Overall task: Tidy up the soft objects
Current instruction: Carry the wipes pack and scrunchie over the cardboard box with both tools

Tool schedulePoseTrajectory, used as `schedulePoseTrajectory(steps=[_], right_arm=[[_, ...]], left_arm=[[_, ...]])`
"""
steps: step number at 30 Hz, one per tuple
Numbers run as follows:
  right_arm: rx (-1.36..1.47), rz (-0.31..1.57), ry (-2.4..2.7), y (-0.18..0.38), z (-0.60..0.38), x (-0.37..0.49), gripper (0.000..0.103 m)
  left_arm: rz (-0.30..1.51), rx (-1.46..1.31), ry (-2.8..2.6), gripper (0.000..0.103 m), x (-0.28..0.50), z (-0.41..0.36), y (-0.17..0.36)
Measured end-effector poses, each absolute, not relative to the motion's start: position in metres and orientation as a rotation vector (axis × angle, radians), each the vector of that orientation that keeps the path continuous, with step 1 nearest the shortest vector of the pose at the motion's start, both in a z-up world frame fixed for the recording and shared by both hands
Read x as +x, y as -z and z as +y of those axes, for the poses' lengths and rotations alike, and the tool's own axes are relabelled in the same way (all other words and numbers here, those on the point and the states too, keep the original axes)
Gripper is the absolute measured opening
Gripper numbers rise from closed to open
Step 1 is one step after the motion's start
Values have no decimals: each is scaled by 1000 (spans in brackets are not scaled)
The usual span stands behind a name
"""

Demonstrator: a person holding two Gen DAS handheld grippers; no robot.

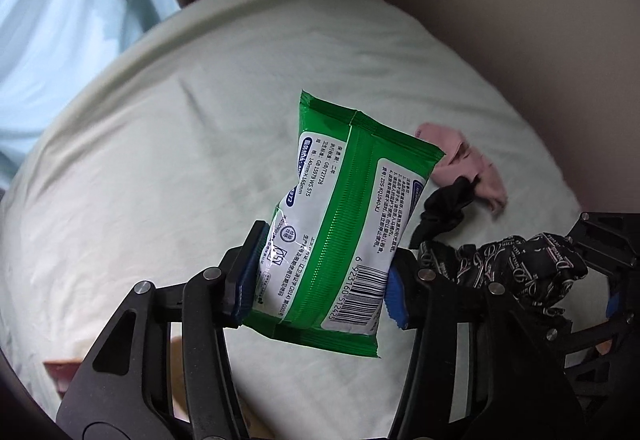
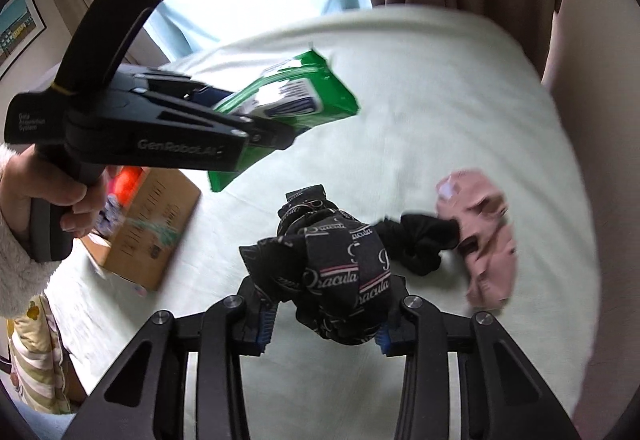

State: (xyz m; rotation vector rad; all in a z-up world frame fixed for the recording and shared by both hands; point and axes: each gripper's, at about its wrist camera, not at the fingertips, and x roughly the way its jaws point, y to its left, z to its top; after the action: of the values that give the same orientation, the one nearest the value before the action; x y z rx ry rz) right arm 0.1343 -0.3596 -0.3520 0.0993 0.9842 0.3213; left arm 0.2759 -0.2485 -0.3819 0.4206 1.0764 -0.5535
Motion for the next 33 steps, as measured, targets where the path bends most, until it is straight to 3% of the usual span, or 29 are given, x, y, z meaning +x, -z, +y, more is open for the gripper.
schedulePoseTrajectory(steps=[11, 17, 24, 33], right_arm=[[55, 856, -253, 211, -328, 111, 36], [47, 820, -256, 157, -290, 104, 36], [41, 811, -316, 140, -216, 111, 36], [48, 896, -404, 173, -107, 139, 36]], left_arm=[[966, 277, 459, 48, 225, -189, 242], [930, 182, 387, 48, 196, -129, 192], [945, 84, 288, 48, 180, -43, 180], [989, 29, 181, 48, 178, 73, 196]])
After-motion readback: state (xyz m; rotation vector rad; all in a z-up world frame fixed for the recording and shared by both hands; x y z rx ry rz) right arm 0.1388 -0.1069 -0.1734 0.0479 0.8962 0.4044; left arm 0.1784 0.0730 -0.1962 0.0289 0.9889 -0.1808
